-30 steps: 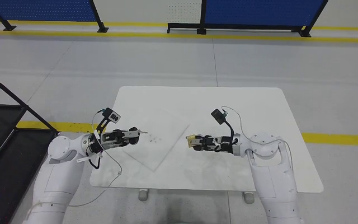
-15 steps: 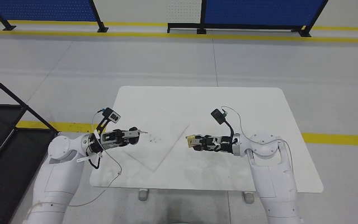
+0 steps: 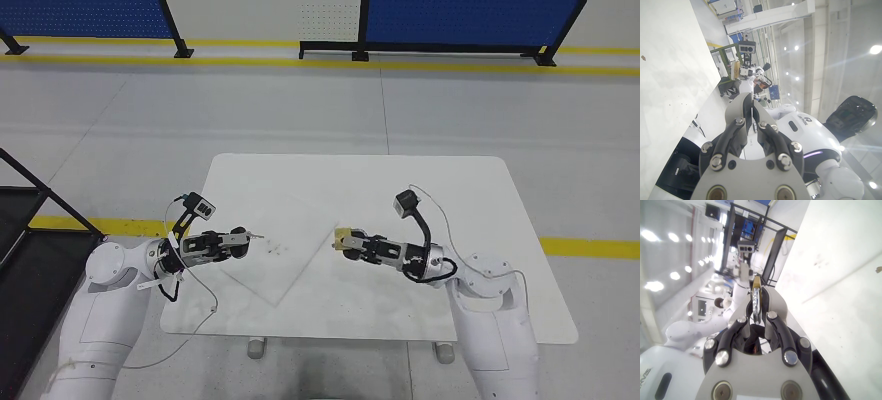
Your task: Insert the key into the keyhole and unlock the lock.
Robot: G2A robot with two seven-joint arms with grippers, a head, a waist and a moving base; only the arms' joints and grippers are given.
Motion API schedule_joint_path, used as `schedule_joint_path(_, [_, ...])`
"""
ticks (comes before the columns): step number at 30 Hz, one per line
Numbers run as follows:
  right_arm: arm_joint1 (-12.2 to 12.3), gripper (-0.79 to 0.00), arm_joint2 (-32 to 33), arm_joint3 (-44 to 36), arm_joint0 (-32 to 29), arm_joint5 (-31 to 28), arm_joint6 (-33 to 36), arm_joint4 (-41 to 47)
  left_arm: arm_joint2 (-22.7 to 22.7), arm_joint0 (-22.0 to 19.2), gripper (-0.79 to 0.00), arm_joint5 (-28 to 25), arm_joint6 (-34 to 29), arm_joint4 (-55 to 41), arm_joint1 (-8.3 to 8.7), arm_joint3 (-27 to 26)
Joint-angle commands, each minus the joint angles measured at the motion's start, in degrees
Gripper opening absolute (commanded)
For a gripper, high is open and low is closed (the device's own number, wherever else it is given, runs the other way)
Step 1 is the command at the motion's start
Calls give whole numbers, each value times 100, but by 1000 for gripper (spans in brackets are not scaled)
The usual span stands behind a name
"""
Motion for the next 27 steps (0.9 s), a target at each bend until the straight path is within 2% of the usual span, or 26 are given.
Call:
schedule_joint_path(1, [18, -785, 7, -5, -64, -13, -61, 119, 0, 0, -785, 0, 0, 0, 0, 0])
schedule_joint_path(13, [154, -785, 114, 253, -192, -123, -316, 753, 0, 0, -785, 0, 0, 0, 0, 0])
schedule_joint_path(27, [271, -785, 102, 162, -164, -76, -466, 679, 0, 0, -785, 0, 0, 0, 0, 0])
